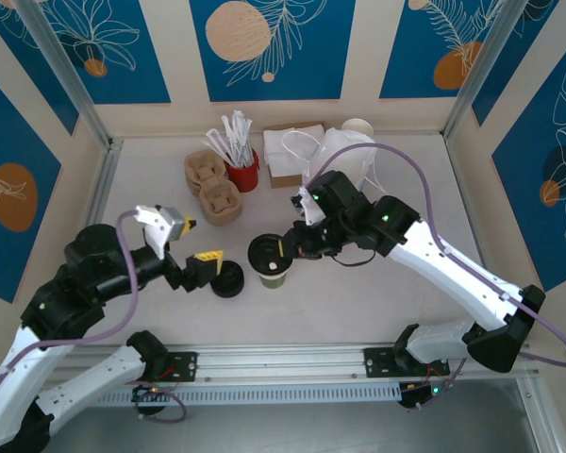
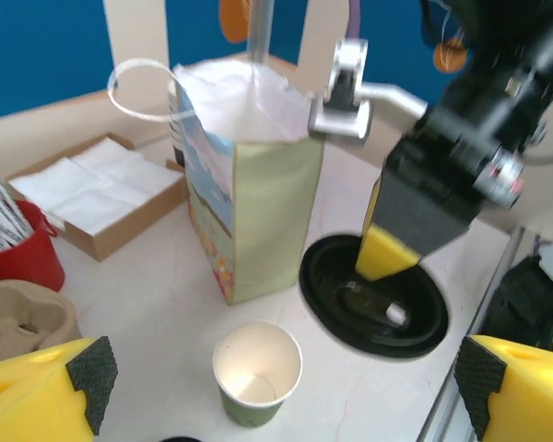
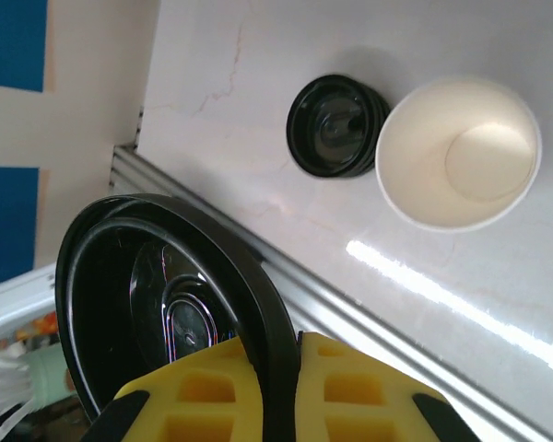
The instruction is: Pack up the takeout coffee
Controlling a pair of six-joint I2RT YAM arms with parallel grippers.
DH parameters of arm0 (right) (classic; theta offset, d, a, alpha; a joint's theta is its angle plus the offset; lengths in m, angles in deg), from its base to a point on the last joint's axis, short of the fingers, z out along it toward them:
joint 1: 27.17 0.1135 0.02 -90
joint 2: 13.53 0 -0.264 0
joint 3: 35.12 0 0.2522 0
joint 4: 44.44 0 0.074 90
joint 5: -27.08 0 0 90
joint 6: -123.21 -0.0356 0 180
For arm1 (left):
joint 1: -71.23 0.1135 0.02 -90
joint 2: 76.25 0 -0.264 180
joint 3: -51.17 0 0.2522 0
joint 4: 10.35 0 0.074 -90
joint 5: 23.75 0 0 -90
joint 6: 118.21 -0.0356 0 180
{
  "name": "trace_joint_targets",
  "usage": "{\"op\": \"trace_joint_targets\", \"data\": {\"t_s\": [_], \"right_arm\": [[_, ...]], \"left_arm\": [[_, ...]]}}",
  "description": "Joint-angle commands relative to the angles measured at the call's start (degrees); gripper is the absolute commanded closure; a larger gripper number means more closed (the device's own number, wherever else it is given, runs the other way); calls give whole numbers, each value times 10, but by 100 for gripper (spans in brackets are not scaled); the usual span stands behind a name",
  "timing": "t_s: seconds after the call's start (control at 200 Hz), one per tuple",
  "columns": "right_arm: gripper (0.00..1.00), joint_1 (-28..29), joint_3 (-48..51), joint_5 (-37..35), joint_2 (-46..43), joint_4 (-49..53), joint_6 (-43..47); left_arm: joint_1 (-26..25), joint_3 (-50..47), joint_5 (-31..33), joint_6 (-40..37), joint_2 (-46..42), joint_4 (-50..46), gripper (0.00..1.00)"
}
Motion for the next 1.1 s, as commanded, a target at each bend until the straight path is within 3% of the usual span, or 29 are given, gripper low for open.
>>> {"op": "trace_joint_targets", "data": {"t_s": [0.0,0.105,0.165,0.335,0.44,0.55,0.695,0.95,1.095], "right_arm": [[100,-31,-20,101,-7,84,20],[100,-47,-21,116,-6,142,41],[100,-60,-11,129,-9,161,51],[100,-92,33,192,-31,166,78],[100,-112,61,215,-41,184,95],[100,-126,93,272,-51,179,100],[100,-131,118,259,-46,194,110],[100,-154,129,266,-36,194,125],[100,-161,123,261,-18,199,139]], "left_arm": [[-9,-33,-54,-53,-7,52,4],[-25,-60,-70,-82,1,84,16],[-42,-72,-61,-102,8,100,17],[-134,-74,90,-168,66,122,21],[-186,-90,117,-225,95,173,24],[-194,-116,75,-279,111,224,24],[-195,-143,21,-331,125,269,20],[-195,-134,-16,-363,148,232,18],[-196,-169,-55,-346,132,291,21]]}}
